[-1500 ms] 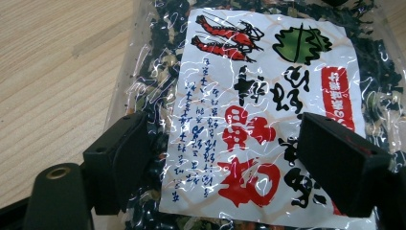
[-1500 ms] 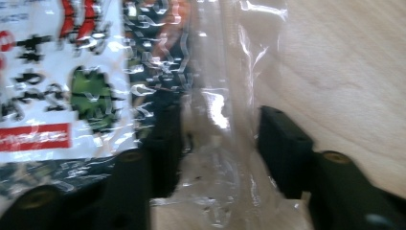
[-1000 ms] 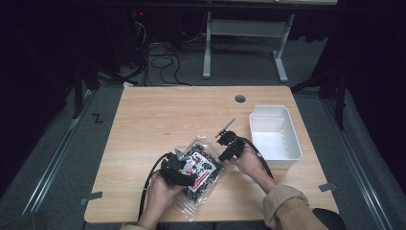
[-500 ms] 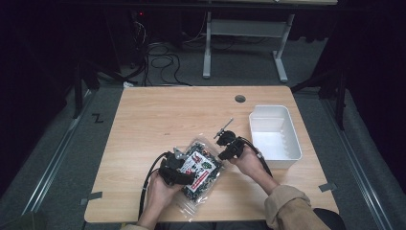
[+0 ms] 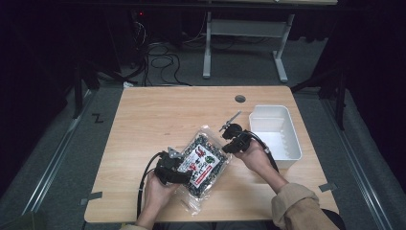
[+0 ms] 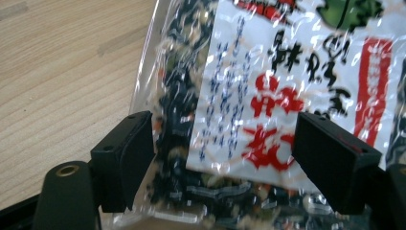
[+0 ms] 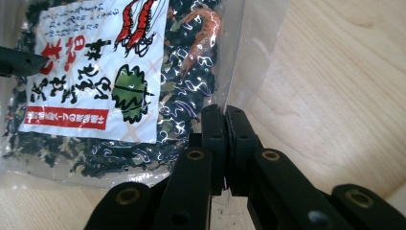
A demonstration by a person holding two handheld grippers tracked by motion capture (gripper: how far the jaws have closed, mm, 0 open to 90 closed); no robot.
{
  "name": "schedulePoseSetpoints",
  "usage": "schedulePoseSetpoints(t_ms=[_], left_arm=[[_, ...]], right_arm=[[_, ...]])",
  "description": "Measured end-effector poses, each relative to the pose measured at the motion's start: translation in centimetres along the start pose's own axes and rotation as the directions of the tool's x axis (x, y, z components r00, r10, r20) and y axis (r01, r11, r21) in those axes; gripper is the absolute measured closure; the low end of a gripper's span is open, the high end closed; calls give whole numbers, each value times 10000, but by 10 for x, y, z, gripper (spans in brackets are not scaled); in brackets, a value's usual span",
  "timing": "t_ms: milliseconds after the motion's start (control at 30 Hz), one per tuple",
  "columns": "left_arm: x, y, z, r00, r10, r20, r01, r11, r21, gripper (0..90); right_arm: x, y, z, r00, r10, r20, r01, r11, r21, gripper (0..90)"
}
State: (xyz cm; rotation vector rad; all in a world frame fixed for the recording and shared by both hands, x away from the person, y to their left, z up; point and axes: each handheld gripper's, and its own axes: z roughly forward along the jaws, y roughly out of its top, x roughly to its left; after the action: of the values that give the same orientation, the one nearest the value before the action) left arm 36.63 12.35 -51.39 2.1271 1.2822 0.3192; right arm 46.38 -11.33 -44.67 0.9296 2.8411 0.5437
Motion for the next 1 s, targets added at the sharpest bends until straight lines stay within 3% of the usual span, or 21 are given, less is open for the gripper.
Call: schedulePoseSetpoints(t_ms=[567,667,1000], left_arm=[[0,-1,1,10000,39,-31,-38,9999,151,238],[0,-2,1,10000,13,14,-13,9998,187,239],[1,-2,1,9999,-116,97,116,9999,74,242]], right_arm=[[-14,-4,-37,9985,222,503,-202,9990,-406,900],[-15,-4,-42,9986,13,525,11,9989,-460,900],[-16,-2,-58,9977,-58,680,96,9984,-556,900]])
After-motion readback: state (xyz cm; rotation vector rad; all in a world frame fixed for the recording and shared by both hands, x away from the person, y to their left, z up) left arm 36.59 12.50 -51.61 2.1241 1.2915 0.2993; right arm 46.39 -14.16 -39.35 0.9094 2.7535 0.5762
